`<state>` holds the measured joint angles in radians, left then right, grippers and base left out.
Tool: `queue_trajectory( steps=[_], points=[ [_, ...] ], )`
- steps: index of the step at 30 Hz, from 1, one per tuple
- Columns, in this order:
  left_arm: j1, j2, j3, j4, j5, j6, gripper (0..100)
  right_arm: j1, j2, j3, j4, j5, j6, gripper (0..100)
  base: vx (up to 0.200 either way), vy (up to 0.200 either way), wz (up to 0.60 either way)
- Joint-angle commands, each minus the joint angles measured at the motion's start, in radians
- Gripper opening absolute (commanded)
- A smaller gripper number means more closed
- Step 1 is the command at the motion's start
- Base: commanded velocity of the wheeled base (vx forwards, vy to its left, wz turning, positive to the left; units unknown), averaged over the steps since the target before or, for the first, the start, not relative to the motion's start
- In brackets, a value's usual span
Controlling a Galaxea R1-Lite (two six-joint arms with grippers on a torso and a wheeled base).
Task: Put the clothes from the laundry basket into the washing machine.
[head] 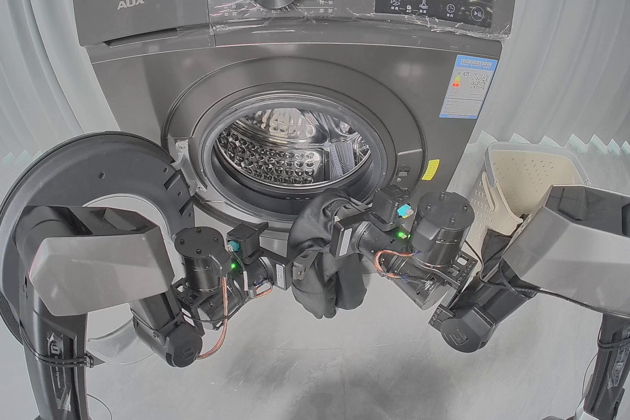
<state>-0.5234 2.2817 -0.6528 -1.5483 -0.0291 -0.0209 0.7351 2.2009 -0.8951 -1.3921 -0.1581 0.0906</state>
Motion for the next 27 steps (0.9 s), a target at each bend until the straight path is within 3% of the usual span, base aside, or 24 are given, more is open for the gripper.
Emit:
queue_trajectory(
  steps=[1, 6, 15, 27],
  points=[
    [-0.001, 0.018, -0.005, -0.001, 0.0, -0.001, 100, 0.006, -0.004, 0.001, -0.001, 0.0, 0.0, 0, 0.0, 0.0, 0.0],
    [-0.013, 0.016, 0.016, -0.006, -0.005, 0.001, 100, 0.001, -0.003, -0.004, 0.004, -0.003, 0.0, 0, 0.0, 0.0, 0.0],
    [-0.066, 0.001, 0.044, -0.006, -0.002, 0.012, 100, -0.031, 0.007, -0.016, 0.013, -0.052, 0.001, 0, 0.0, 0.0, 0.0],
    [-0.026, 0.03, -0.033, -0.006, 0.023, 0.012, 100, -0.025, 0.007, -0.01, 0.013, -0.057, 0.003, 0, 0.0, 0.0, 0.0]
  ],
)
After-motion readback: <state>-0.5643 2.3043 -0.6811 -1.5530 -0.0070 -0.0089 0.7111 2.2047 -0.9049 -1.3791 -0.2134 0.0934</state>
